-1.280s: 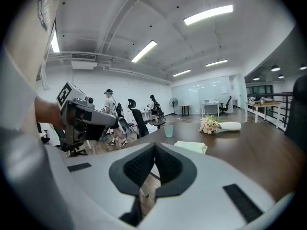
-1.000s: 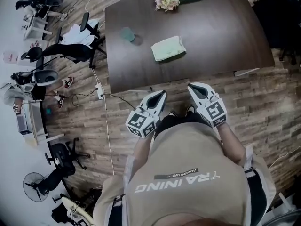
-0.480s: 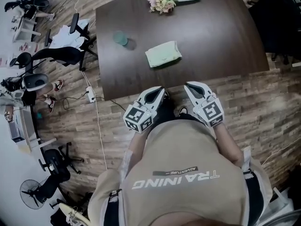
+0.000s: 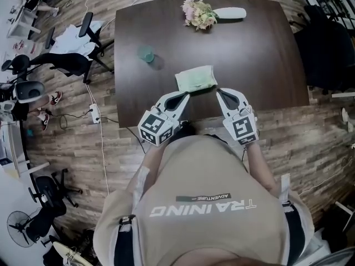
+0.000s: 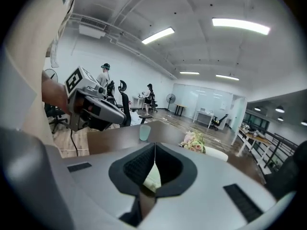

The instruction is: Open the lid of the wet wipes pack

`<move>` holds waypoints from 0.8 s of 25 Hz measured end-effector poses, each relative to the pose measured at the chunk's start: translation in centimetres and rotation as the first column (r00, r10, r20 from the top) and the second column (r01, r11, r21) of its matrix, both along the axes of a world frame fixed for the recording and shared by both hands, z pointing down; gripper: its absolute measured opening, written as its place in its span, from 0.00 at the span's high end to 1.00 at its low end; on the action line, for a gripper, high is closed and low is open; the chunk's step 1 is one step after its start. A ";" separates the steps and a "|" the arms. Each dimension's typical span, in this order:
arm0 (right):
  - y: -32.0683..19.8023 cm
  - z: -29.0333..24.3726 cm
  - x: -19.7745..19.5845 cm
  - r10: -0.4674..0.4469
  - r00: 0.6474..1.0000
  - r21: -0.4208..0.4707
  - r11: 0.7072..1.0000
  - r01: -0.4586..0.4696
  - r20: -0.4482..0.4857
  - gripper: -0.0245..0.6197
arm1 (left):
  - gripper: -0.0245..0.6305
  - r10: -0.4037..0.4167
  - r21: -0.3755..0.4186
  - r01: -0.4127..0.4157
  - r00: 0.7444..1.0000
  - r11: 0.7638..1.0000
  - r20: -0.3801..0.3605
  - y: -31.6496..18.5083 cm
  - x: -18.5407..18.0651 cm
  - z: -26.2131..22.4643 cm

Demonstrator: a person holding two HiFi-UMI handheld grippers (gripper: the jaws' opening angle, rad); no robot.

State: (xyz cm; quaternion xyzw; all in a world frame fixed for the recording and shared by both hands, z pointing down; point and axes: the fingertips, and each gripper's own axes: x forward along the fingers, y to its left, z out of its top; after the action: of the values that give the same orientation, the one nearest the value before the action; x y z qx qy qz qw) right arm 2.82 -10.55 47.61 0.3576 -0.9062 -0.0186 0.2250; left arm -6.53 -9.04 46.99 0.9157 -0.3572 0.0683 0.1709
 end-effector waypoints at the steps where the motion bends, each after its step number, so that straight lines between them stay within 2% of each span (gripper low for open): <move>1: -0.5 0.2 -0.5 -0.002 1.000 -0.005 1.000 0.002 -0.010 0.94 | 0.95 0.005 -0.005 -0.005 1.000 1.000 -0.001 -0.3 -0.4 0.2; 4: -1.5 0.8 -2.0 -0.021 0.999 -0.020 1.000 0.020 -0.047 0.94 | 0.95 0.010 -0.018 -0.010 1.000 1.000 -0.004 -1.4 -1.9 0.9; 8: -2.9 2.1 -2.6 -0.038 0.980 0.016 0.999 0.042 -0.196 0.94 | 0.95 0.022 -0.034 -0.023 1.000 0.999 -0.014 -2.8 -3.4 2.3; 10: -3.7 2.7 -2.7 -0.035 0.971 0.017 0.999 0.040 -0.236 0.94 | 0.95 0.031 -0.033 -0.031 0.999 0.999 -0.017 -3.5 -4.0 2.9; 15: -5.4 3.6 -3.2 -0.010 0.969 -0.004 1.000 0.009 -0.247 0.94 | 0.95 0.056 -0.041 -0.056 0.998 0.998 -0.009 -4.8 -4.7 4.8; 20: -5.8 4.4 -4.0 -0.036 0.966 -0.048 0.999 0.025 -0.256 0.94 | 0.95 0.083 -0.047 -0.083 0.997 0.995 0.005 -5.2 -4.5 5.4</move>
State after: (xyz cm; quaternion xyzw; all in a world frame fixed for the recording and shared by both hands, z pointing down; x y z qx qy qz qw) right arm -1.16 -16.31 51.99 0.3331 -0.8751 -0.0481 0.3478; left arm -11.06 -14.21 52.43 0.9252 -0.3179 0.0867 0.1880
